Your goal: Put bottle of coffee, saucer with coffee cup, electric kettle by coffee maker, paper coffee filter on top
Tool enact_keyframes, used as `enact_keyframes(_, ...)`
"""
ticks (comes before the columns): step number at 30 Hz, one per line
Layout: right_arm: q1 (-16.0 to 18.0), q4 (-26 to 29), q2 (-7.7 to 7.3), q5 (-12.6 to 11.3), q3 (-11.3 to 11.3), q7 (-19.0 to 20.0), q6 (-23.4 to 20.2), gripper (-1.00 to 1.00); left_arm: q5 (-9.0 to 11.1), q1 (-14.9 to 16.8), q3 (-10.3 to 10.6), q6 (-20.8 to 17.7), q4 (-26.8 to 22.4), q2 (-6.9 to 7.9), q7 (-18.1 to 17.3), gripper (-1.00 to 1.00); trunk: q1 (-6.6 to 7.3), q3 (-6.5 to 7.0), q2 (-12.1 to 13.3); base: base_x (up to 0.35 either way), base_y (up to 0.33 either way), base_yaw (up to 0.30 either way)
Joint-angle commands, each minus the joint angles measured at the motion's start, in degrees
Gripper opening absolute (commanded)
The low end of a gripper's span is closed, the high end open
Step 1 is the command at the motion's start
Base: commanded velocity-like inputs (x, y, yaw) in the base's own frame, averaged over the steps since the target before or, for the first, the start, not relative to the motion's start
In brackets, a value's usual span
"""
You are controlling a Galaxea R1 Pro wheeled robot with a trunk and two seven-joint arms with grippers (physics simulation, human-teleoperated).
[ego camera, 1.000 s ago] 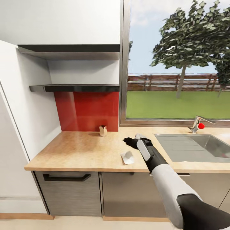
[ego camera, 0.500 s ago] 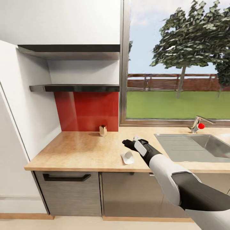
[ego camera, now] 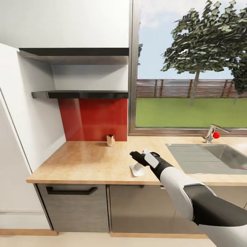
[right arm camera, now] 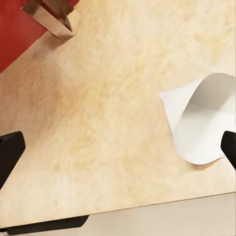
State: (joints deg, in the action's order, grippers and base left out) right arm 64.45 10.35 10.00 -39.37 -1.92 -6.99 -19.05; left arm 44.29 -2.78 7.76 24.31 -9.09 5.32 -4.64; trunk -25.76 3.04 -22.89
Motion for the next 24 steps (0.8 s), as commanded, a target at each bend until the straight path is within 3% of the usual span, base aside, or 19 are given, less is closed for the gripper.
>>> enact_keyframes(1,-0.02,0.13,0.00,-0.80,-0.21,-0.35,-0.23,1.00,0.62,-0.04,0.41,0.12,-0.05,0.03,-0.19,1.00,-0.02,-0.01,-0.03,0.000,0.000,0.000)
enact_keyframes(3,-0.02,0.12,0.00,-1.92,-0.20,-0.24,-0.32,1.00,0.62,-0.04,0.41,0.12,-0.05,0.04,-0.19,1.00,-0.02,-0.01,-0.03,0.000,0.000,0.000)
enact_keyframes(7,0.00,0.04,0.00,-6.81,0.42,-0.39,-0.62,1.00,0.60,-0.04,0.41,0.12,-0.05,0.04,-0.19,1.00,-0.02,-0.01,-0.03,0.000,0.000,0.000)
enact_keyframes(13,0.01,-0.15,-0.06,-8.49,0.52,-1.36,-2.49,1.00,0.59,-0.04,0.39,0.15,-0.05,0.04,-0.19,1.00,-1.12,-0.90,-2.03,0.000,0.000,0.000)
enact_keyframes(20,-0.01,-0.77,0.00,-8.03,0.09,-1.86,-5.24,1.00,0.50,-0.04,0.43,0.18,-0.05,0.04,-0.19,1.00,-2.66,-2.16,-4.84,0.000,0.000,0.000)
enact_keyframes(24,-0.01,-0.84,0.00,-3.15,-0.13,-3.42,-5.92,1.00,0.60,-0.04,0.42,0.16,-0.05,0.04,-0.19,1.00,-3.53,-2.88,-6.45,0.000,0.000,0.000)
